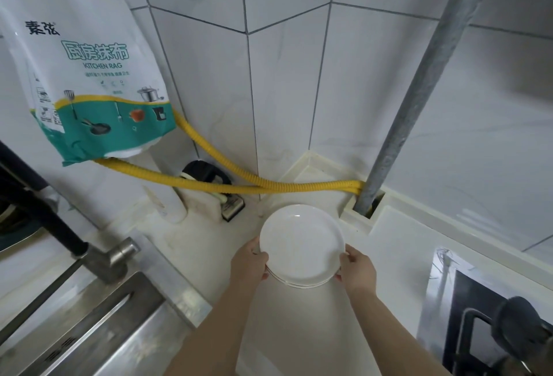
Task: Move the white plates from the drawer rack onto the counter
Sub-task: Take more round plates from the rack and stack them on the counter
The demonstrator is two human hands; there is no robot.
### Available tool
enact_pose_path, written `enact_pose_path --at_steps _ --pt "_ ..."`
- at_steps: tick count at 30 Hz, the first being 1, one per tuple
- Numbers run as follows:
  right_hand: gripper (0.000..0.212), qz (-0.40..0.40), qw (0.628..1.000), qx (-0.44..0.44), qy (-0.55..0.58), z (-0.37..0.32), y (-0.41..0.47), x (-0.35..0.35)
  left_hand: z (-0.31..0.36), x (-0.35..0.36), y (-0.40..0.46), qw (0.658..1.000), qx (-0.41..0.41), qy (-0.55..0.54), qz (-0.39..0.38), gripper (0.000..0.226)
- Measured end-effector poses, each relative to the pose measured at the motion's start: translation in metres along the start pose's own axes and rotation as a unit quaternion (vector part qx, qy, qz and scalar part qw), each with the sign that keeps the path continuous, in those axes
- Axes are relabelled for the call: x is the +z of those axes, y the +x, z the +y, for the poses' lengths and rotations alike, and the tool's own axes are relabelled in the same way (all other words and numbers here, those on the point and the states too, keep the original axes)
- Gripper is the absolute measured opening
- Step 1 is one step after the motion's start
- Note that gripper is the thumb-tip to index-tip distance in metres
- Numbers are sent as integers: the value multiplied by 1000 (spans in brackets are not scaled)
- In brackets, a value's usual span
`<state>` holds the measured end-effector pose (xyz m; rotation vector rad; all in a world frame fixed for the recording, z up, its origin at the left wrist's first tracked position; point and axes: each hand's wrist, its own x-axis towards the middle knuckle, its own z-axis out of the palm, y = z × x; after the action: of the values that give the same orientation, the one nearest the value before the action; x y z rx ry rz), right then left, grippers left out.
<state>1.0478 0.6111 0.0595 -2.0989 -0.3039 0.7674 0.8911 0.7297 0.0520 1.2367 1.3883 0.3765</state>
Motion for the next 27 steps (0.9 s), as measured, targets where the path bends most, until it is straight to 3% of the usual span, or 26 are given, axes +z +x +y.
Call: enact_pose_path --at_steps 4,10,19,27 --pt "26 -5 999 -14 -49 3 5 2 3 0 -2 1000 0 24 -2 60" --pt "8 -28 989 -39 -138 3 0 2 2 2 -18 990 63 128 -18 50" --pt "10 -93 969 -77 -215 13 -22 -12 -3 0 -54 972 67 225 -2 42" --pt "37 -138 908 -178 -354 31 -66 -24 -36 -7 -105 902 71 425 -27 51"
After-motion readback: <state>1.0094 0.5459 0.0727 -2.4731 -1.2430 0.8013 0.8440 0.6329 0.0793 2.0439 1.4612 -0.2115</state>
